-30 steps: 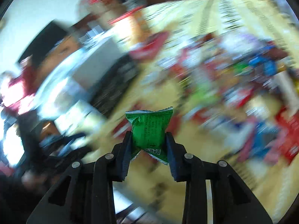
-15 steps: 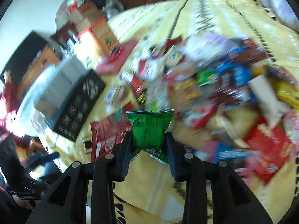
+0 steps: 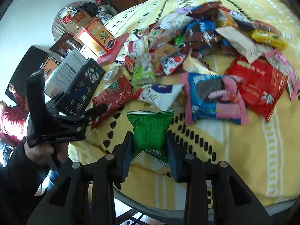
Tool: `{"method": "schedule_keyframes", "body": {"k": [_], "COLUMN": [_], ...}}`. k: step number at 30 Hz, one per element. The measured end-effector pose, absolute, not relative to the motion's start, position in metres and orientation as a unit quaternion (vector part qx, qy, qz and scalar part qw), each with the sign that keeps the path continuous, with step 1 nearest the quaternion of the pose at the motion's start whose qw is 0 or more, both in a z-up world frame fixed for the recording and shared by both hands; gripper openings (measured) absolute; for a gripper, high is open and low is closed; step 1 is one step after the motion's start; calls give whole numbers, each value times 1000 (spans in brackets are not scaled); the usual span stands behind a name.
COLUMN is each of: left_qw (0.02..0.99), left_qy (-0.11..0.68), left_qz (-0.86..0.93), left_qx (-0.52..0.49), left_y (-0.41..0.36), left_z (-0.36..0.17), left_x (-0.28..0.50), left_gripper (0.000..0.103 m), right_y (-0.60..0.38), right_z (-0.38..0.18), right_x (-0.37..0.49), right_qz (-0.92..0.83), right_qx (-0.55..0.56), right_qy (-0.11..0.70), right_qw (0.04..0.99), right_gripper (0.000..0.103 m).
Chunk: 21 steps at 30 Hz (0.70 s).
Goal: Organize snacks
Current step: 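Grasp the green pack with the right tool while the left tool grasps the red pack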
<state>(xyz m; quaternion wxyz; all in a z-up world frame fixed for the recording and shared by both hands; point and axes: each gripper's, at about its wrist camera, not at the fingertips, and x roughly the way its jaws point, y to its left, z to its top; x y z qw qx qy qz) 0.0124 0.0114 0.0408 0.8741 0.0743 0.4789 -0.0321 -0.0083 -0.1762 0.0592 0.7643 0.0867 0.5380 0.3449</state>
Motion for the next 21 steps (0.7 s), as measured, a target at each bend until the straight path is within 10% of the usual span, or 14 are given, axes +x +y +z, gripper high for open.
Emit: {"method": "schedule_keyframes", "body": {"k": [13,21], "left_qw": [854,872], "left_qy": [519,488], "left_qz": [-32,-31], "left_qx": [7,-9], "left_y": [26,24], "left_z": [15,31], "left_x": [34,22], "left_gripper": [101,39], "right_y": [-183,-180], "right_z": [57,55], "right_x": [-10,-11], "right_qz": [356,353], "right_qx": [108,110], "right_qy": [532,531], "right_qw": [761,762], "right_gripper": [38,38]}}
